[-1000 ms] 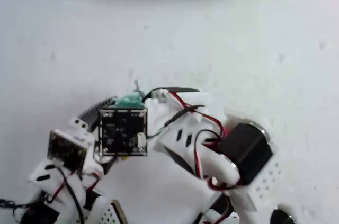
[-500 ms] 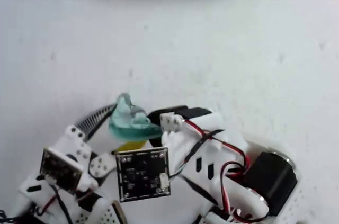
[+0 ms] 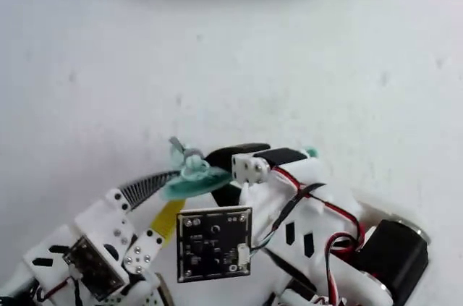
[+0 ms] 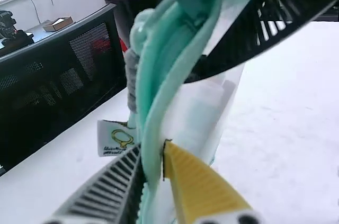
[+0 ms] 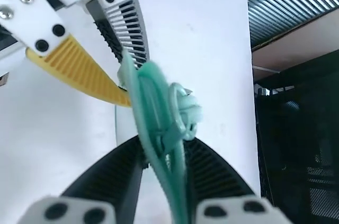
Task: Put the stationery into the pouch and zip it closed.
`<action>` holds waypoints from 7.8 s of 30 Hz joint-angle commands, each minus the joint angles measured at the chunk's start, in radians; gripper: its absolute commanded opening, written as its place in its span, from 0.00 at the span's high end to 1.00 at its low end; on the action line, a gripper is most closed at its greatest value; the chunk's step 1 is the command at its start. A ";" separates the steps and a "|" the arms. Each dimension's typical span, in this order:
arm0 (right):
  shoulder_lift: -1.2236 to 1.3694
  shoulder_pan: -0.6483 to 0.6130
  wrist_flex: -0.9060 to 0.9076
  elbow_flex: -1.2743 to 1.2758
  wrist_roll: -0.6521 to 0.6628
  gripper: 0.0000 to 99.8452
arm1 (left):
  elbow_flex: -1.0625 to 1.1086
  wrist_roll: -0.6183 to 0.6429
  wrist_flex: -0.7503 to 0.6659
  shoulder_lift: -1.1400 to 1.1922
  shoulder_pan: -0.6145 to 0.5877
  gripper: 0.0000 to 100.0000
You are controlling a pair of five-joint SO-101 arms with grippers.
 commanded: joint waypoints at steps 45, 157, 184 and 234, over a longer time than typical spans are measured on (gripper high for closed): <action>0.455 0.228 0.022 -0.095 -0.400 0.72 | 0.612 -0.267 -0.500 0.007 -0.170 0.98; -0.019 0.160 -0.575 0.568 -0.496 0.72 | 0.595 0.253 -0.663 0.007 -0.340 0.98; 0.033 0.165 -0.858 0.713 -0.499 0.89 | 0.595 0.250 -0.663 0.007 -0.340 0.98; 0.183 0.248 -0.564 0.161 -0.439 0.98 | 0.474 0.213 -0.526 0.007 -0.213 0.98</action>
